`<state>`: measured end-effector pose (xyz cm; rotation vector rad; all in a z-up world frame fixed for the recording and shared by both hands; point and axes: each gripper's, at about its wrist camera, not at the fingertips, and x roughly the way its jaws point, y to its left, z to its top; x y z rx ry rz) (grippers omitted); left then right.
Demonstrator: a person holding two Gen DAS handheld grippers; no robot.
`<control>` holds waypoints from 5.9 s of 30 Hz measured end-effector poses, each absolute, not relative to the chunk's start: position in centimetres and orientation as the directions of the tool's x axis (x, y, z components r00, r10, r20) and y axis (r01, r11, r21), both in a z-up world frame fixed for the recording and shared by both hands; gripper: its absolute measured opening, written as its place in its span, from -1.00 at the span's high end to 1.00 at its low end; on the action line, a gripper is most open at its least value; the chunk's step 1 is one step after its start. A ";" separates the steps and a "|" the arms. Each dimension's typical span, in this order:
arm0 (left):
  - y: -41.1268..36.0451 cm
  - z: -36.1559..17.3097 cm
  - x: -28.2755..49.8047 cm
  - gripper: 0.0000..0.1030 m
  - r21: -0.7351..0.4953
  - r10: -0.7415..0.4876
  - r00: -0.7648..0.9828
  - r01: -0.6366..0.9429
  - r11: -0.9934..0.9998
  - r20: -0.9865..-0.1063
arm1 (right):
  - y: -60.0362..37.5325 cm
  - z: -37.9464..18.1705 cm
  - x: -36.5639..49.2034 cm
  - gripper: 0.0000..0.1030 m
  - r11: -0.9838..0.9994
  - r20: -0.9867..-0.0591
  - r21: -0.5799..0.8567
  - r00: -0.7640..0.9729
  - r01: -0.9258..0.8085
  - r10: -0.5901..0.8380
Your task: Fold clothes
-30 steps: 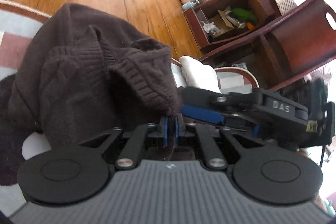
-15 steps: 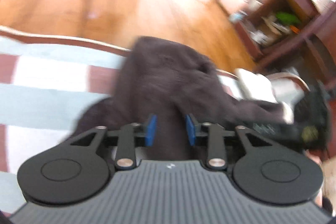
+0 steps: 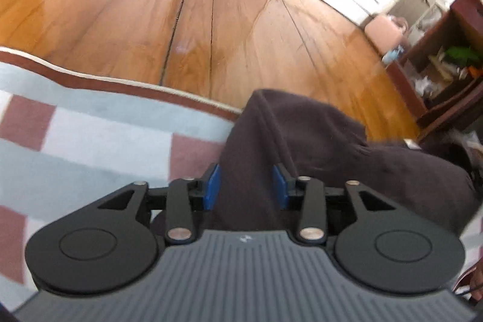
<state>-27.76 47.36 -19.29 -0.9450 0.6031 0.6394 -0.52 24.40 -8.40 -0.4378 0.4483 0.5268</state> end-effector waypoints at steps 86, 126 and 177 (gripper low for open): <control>40.3 -14.1 -10.1 -0.44 -0.430 -0.018 0.553 -0.626 0.651 -0.833 | 11.9 -12.8 0.2 0.84 0.495 -0.718 0.387 0.082 -0.778 0.691; 34.2 -8.4 -6.9 -0.32 -0.237 0.086 0.450 -0.612 0.754 -0.889 | -1.6 -9.1 8.5 0.84 0.791 -0.614 0.289 0.529 -0.540 0.586; 24.6 2.1 -21.7 -0.22 -0.337 0.153 0.784 -0.423 0.841 -0.602 | 4.2 0.1 5.5 0.83 0.542 -0.337 0.359 0.436 -0.760 0.834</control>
